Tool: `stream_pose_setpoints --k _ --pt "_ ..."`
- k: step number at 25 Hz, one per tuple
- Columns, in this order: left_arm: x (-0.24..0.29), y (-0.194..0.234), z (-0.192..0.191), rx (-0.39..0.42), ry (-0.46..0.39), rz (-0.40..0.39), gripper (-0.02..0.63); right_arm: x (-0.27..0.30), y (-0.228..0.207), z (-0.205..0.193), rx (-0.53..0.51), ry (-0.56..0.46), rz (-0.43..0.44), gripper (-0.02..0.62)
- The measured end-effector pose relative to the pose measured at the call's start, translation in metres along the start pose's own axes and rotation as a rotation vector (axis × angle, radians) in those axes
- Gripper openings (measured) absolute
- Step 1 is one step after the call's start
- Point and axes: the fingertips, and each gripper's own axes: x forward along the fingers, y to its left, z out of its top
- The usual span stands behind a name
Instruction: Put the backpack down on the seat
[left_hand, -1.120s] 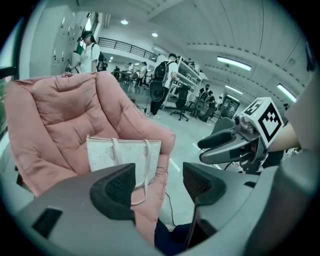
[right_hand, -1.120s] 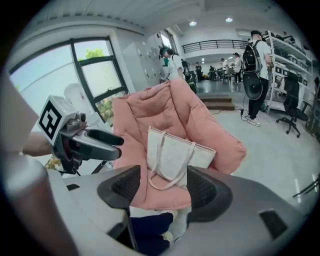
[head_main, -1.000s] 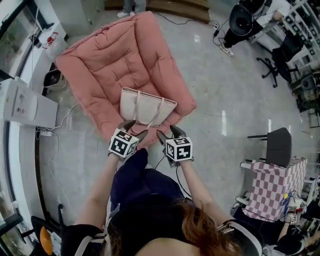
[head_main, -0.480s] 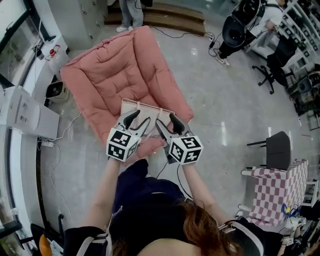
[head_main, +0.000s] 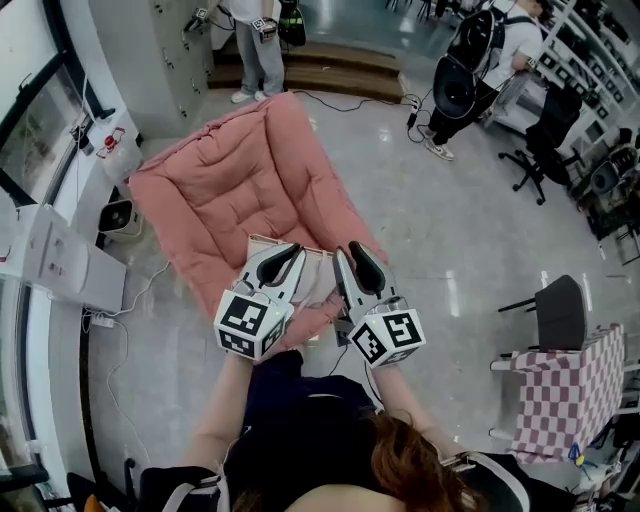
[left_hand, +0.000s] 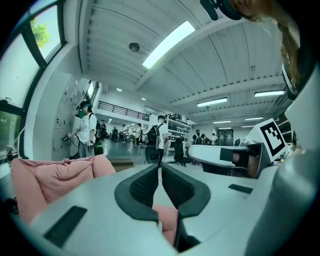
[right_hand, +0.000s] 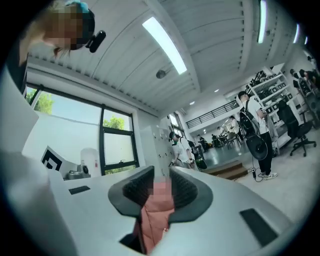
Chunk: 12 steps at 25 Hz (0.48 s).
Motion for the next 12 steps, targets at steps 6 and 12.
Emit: stream_pose_setpoints --k 6,12 --pt "-0.004 -0.017 0.016 -0.029 -0.060 -0.022 0.031 -0.007 0.009 0.009 0.062 -0.035 0.025 0.037" --pt "-0.007 -0.024 0.010 -0.029 -0.048 -0.018 0.026 -0.012 0.012 -0.001 0.060 0.016 -0.016 0.034"
